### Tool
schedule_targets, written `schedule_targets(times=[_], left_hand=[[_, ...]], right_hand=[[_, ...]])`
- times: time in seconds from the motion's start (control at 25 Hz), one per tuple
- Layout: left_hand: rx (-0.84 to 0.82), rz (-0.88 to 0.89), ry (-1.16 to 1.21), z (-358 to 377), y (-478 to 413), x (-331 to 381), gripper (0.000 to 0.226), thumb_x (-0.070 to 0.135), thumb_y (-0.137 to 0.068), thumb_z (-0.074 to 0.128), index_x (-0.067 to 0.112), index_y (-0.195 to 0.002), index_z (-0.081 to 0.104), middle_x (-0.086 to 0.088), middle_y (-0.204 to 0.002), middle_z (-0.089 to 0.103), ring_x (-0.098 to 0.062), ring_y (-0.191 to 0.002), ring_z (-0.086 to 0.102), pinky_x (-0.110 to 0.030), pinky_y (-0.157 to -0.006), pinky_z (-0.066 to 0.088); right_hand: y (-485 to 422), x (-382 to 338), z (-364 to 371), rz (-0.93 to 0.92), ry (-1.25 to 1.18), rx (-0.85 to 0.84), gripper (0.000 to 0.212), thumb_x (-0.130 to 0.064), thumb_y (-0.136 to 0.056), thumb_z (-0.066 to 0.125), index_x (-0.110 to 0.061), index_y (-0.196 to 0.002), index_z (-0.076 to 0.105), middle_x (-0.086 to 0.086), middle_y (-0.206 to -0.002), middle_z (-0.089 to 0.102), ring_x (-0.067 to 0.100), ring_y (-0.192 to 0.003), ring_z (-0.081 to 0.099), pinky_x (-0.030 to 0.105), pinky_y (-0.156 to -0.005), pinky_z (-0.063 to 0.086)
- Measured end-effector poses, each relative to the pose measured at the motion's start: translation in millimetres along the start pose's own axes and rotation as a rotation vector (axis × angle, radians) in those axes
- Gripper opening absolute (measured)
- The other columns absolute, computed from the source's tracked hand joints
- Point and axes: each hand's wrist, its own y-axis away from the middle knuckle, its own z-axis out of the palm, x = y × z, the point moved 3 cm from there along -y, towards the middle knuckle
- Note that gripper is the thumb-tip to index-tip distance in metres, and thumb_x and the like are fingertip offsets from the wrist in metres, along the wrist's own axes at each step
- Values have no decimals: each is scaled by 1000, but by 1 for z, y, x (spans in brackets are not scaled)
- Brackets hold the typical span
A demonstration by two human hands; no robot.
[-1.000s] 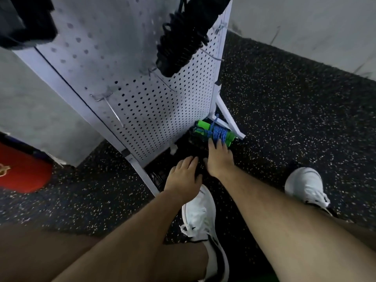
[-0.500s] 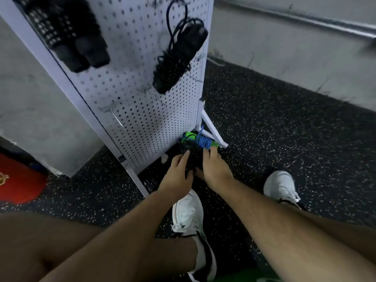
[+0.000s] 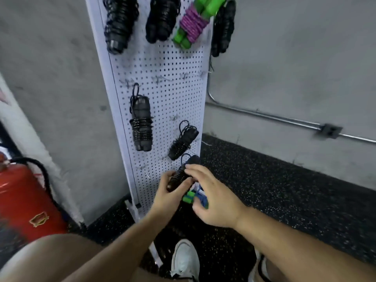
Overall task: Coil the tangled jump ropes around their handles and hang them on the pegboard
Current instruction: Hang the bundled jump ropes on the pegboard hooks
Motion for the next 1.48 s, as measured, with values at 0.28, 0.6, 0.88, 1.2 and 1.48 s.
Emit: schedule_targets(times=[0.28, 0.6, 0.88, 1.2, 1.48], left_hand=[[-34, 241, 39, -5, 15, 90, 21, 16, -93, 70, 20, -112, 62, 4, -89, 69, -9, -79, 64, -19, -72, 51], [168, 572, -365, -4, -10, 144, 49, 21, -87, 78, 34, -129, 56, 23, -120, 48, 8, -115, 51, -8, -94, 44], [200, 675, -579, -12, -45, 170, 47, 23, -99, 61, 39, -142, 48, 20, -126, 46, 13, -113, 48, 0, -86, 38], [200, 576, -874, -22, -81, 151, 58, 32, -103, 52, 24, -157, 31, 10, -155, 34, -7, -144, 28, -27, -119, 27], [161, 589, -889, -23, -82, 137, 63, 26, -102, 52, 18, -159, 25, 12, -165, 19, 1, -150, 11, -12, -116, 6]], right_hand=[[-28, -31, -38, 463, -481, 562, 42, -34, -94, 63, -41, -133, 52, -5, -141, 47, 10, -128, 47, 29, -109, 39], [-90, -39, -71, 365, -1112, 573, 47, -10, -96, 65, -32, -136, 54, -15, -105, 74, 6, -97, 71, 28, -84, 58], [-140, -39, -78, 340, -962, 552, 51, -20, -99, 63, -40, -143, 48, -37, -74, 66, -9, -85, 68, 22, -88, 51], [-177, -17, -52, 388, -965, 549, 52, -21, -99, 62, -47, -141, 48, -2, -98, 76, 9, -88, 73, 27, -85, 59], [-172, -5, -44, 250, -662, 581, 55, -16, -98, 61, -43, -143, 47, -16, -149, 40, -3, -133, 43, 19, -110, 42]])
